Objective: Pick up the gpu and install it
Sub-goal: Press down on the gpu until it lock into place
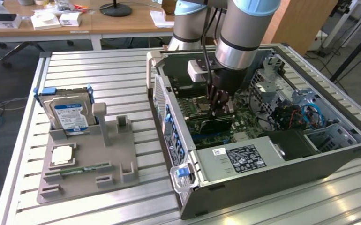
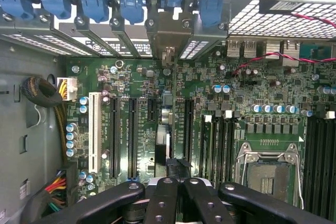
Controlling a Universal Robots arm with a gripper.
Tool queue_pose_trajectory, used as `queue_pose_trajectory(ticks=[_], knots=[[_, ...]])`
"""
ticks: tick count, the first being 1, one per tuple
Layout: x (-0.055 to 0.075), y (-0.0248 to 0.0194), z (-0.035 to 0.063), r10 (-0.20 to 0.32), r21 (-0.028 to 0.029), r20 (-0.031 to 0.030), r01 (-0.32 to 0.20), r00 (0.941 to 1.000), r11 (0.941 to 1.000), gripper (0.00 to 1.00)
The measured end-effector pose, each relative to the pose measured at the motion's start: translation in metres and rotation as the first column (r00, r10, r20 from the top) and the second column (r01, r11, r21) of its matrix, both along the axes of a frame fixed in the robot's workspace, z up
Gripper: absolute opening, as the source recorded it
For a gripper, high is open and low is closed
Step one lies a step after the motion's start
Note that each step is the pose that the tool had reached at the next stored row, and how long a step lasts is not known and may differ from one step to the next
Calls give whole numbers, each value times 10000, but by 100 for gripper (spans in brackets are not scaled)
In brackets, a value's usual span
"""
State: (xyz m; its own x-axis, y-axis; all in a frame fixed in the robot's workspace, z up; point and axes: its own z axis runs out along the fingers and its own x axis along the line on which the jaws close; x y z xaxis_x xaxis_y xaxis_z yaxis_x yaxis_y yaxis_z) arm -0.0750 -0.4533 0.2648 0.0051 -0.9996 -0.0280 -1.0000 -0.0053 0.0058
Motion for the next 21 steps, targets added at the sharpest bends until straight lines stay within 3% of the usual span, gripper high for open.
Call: queue_pose_trajectory(ticks=[21], knots=[[-16, 0, -21, -1, 3, 0, 1, 10000, 10000, 10]])
